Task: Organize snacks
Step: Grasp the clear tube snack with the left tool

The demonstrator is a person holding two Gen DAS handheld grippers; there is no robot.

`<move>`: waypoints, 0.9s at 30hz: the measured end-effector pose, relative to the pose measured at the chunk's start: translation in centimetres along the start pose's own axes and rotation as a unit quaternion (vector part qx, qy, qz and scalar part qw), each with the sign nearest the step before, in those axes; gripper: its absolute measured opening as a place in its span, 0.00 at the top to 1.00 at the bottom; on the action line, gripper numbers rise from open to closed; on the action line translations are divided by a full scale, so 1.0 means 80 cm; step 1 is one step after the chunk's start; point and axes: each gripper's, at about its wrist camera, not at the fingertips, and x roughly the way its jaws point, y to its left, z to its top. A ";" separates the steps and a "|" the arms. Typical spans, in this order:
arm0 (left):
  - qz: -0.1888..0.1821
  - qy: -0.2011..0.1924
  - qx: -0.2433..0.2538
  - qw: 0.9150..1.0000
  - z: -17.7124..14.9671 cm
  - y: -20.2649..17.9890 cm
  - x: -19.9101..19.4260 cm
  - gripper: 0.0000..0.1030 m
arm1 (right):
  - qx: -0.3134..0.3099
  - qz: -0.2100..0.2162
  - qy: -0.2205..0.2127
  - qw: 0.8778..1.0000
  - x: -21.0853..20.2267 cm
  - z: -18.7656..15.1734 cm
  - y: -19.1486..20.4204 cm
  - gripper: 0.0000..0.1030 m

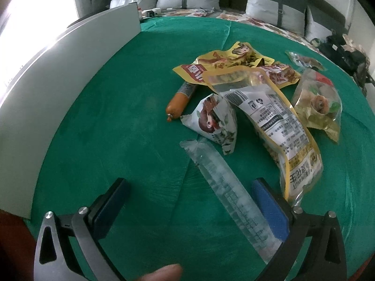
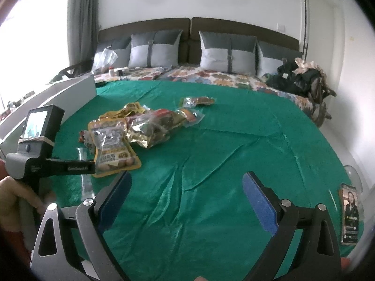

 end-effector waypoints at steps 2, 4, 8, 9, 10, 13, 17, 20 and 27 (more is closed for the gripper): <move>-0.003 0.001 0.006 1.000 0.001 0.001 0.000 0.00 | -0.001 0.000 0.000 1.000 0.000 0.000 0.000 0.06; -0.005 0.001 0.009 1.000 0.001 0.002 0.000 0.00 | -0.002 0.001 0.001 1.000 0.001 0.001 0.000 0.06; -0.011 0.003 0.018 1.000 0.004 0.003 0.001 0.00 | -0.002 0.001 0.001 1.000 0.001 0.000 0.001 0.06; -0.013 0.004 0.021 1.000 0.004 0.003 0.002 0.00 | -0.002 0.001 0.002 1.000 0.003 0.000 0.001 0.06; -0.015 0.005 0.025 1.000 0.005 0.003 0.002 0.00 | -0.003 0.001 0.003 1.000 0.003 0.000 0.001 0.06; -0.026 0.015 0.044 0.999 0.009 0.008 0.004 0.00 | -0.002 0.002 0.003 1.000 0.004 -0.001 0.002 0.06; -0.049 0.040 0.086 0.994 0.017 0.015 0.007 0.00 | 0.000 0.002 0.002 1.000 0.004 0.000 0.002 0.06; -0.066 0.054 0.117 0.990 0.020 0.023 0.008 0.00 | 0.006 0.004 0.002 1.000 0.006 0.001 -0.001 0.06; -0.082 0.058 0.152 0.983 0.016 0.037 0.008 0.00 | 0.004 0.003 0.006 1.000 0.007 0.001 -0.001 0.06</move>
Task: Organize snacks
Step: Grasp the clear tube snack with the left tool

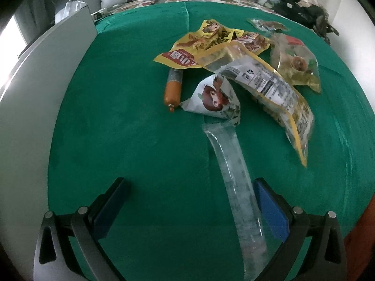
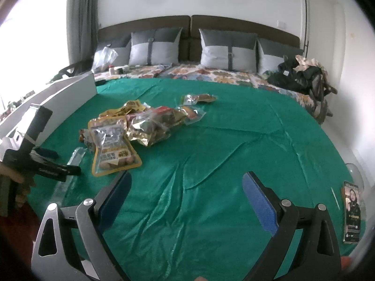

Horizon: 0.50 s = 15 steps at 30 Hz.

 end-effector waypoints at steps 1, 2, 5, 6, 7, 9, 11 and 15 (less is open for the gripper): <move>0.000 0.003 0.000 1.000 -0.001 0.000 0.000 0.00 | -0.001 0.000 0.000 1.000 0.000 0.000 0.001 0.06; 0.003 0.013 -0.006 1.000 0.000 -0.001 0.001 0.00 | -0.001 -0.001 0.000 1.000 0.001 0.000 0.001 0.06; -0.002 0.024 0.001 1.000 -0.003 -0.017 0.000 0.00 | -0.003 0.000 0.003 1.000 0.000 -0.001 0.001 0.06; -0.006 0.021 0.012 1.000 -0.004 -0.024 0.000 0.01 | -0.004 -0.001 0.004 1.000 0.002 -0.001 0.001 0.06; -0.007 0.014 0.024 1.000 -0.007 -0.031 -0.002 0.02 | -0.005 -0.001 0.005 1.000 0.001 -0.002 0.001 0.06; -0.013 -0.002 0.031 0.999 -0.011 -0.039 -0.007 0.11 | -0.007 -0.002 0.007 1.000 0.002 -0.003 0.001 0.06; -0.014 -0.011 0.032 0.999 -0.011 -0.040 -0.011 0.23 | -0.007 -0.002 0.009 1.000 0.001 -0.004 0.001 0.06; -0.017 -0.025 0.029 0.999 -0.007 -0.035 -0.019 0.60 | -0.004 -0.004 0.014 1.000 0.004 -0.005 0.000 0.06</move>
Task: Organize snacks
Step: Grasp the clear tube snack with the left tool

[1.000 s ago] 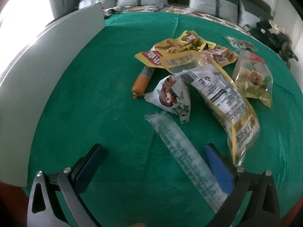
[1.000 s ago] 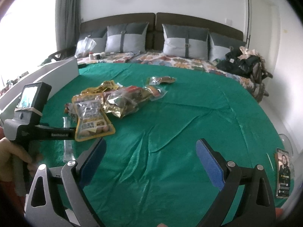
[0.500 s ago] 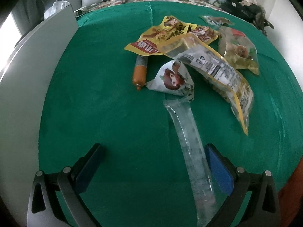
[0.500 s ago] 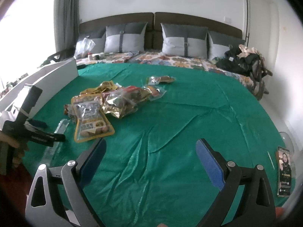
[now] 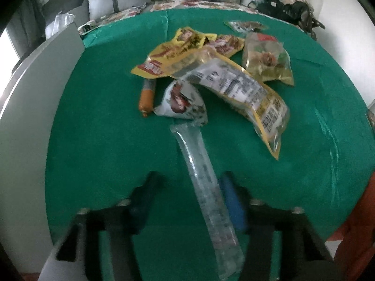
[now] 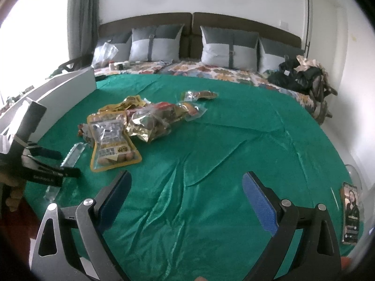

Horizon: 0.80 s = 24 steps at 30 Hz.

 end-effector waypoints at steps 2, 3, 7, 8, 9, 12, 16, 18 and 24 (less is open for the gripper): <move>0.009 -0.005 -0.004 1.000 0.002 0.006 -0.002 0.75 | -0.001 -0.001 0.002 1.000 0.002 0.000 0.002 0.06; 0.012 -0.007 -0.008 1.000 0.002 0.011 -0.003 0.78 | -0.002 -0.001 0.003 1.000 0.003 -0.001 0.001 0.06; 0.013 -0.011 -0.036 0.999 0.002 0.036 -0.001 0.82 | -0.002 0.000 0.005 1.000 0.004 0.000 0.001 0.06; 0.015 -0.011 -0.042 0.999 0.003 0.043 -0.001 0.82 | -0.002 0.000 0.006 1.000 0.004 -0.001 0.002 0.06; 0.015 -0.011 -0.048 0.999 0.003 0.049 -0.001 0.82 | -0.002 0.001 0.007 1.000 0.005 -0.001 0.002 0.06; 0.017 -0.014 -0.055 0.998 0.003 0.060 0.001 0.82 | -0.002 0.003 0.011 1.000 0.008 -0.002 0.003 0.06; 0.019 -0.018 -0.061 0.998 0.002 0.061 0.002 0.80 | -0.001 0.005 0.015 1.000 0.011 -0.003 0.003 0.06; 0.018 -0.019 -0.055 0.998 0.000 0.056 0.001 0.71 | 0.000 0.006 0.017 1.000 0.012 -0.003 0.003 0.06; 0.032 -0.015 -0.042 0.998 -0.004 0.045 0.004 0.35 | 0.004 0.015 0.032 0.999 0.019 -0.005 0.003 0.06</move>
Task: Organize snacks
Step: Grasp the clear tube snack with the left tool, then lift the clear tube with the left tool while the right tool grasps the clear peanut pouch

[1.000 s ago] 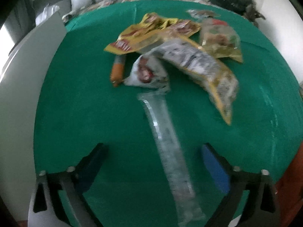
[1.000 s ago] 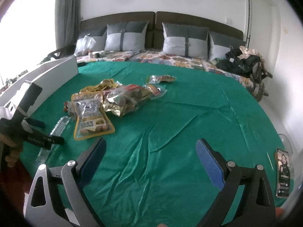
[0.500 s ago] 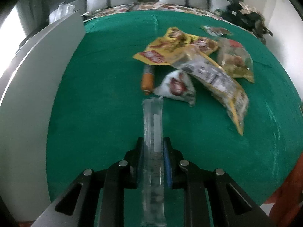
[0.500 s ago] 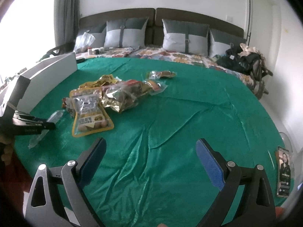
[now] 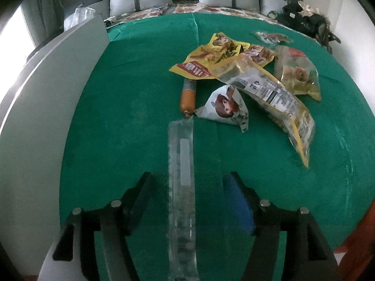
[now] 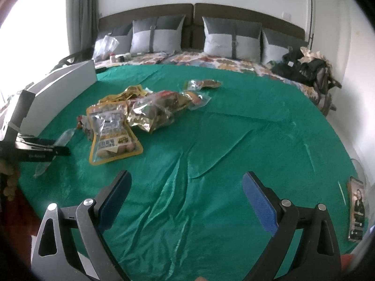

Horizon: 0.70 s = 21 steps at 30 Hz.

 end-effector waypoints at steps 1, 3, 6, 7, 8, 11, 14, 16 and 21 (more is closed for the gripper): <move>-0.002 0.003 -0.005 1.000 0.001 0.002 0.001 0.34 | 0.001 0.006 0.006 1.000 0.002 -0.001 0.000 0.06; -0.001 0.006 -0.009 1.000 0.000 0.005 0.001 0.29 | 0.005 0.021 0.021 1.000 0.010 -0.004 -0.001 0.06; 0.001 0.011 -0.014 1.000 -0.001 0.012 0.002 0.26 | 0.008 0.047 0.055 0.997 0.025 -0.010 0.004 0.06; 0.001 0.012 -0.014 1.000 -0.001 0.013 0.002 0.26 | 0.008 0.052 0.062 0.997 0.028 -0.013 0.007 0.06; 0.001 0.014 -0.013 1.000 -0.003 0.014 0.001 0.25 | 0.007 0.060 0.070 0.996 0.031 -0.015 0.009 0.06; 0.002 0.015 -0.016 1.000 -0.004 0.018 0.002 0.22 | 0.007 0.081 0.074 0.994 0.034 -0.007 0.017 0.06; 0.004 0.016 -0.023 1.000 -0.004 0.023 0.002 0.22 | -0.002 0.099 0.073 0.992 0.041 0.019 0.031 0.06; 0.005 0.015 -0.023 1.000 -0.004 0.025 0.002 0.22 | -0.026 0.119 0.078 0.989 0.051 0.044 0.050 0.06; 0.005 0.012 -0.020 1.000 -0.006 0.025 0.002 0.22 | -0.109 0.170 0.142 0.969 0.114 0.095 0.121 0.06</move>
